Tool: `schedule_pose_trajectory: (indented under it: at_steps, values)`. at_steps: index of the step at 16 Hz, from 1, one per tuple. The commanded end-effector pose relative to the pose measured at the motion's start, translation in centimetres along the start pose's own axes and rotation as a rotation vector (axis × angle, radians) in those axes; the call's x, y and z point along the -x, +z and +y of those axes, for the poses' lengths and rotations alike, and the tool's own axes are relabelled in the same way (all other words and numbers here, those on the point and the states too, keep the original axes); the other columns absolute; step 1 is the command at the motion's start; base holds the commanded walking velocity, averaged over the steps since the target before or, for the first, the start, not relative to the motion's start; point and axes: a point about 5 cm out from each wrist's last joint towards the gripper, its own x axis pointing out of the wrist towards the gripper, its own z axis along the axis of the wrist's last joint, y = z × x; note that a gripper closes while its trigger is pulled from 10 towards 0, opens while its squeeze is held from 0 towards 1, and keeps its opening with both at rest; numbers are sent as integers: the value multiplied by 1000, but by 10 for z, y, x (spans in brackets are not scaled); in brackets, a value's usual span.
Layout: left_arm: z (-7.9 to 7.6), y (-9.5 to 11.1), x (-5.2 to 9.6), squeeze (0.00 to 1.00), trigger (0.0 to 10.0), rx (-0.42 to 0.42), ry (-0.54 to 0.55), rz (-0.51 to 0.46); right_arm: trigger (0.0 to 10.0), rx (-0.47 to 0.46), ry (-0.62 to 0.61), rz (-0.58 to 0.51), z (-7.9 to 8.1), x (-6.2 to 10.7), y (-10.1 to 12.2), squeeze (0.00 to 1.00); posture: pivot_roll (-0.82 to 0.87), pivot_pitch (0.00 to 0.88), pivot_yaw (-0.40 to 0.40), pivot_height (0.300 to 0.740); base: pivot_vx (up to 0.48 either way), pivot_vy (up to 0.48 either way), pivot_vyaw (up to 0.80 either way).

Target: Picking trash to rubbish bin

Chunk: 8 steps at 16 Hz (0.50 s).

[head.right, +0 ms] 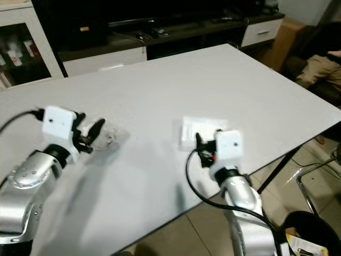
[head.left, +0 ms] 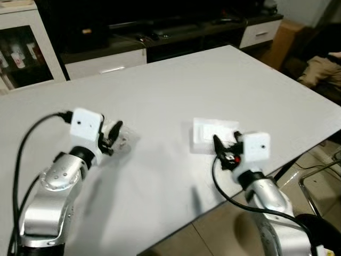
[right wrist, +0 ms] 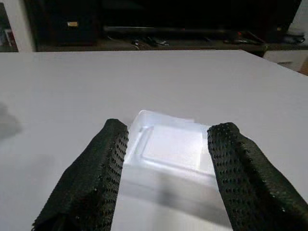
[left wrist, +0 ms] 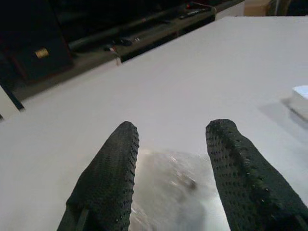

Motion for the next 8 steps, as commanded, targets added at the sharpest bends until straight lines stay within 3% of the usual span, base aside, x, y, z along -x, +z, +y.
schedule_pose_trajectory:
  at_steps: [1, 2, 4, 8]
  values:
    - [4, -6, 0, 933, 10000, 30, -8, 17, 10000, 10, 0, 0, 2, 1, -1, 0, 56, 27, -9, 740, 0, 0, 0]
    - [3, -12, 0, 1000, 10000, 51, -22, 34, 10000, 14, -10, 11, 1, 2, -3, 0, 54, 28, -8, 740, 0, 0, 0]
    - [4, -19, -2, 1000, 10000, 46, -29, 57, 10000, 20, -21, 27, 0, 5, -9, 0, 52, 29, -1, 740, 0, 0, 0]
    - [11, -18, -31, 1000, 10000, 66, -82, 33, 10000, 30, -33, 32, 0, 6, -13, 0, 52, 28, 13, 740, 0, 0, 0]
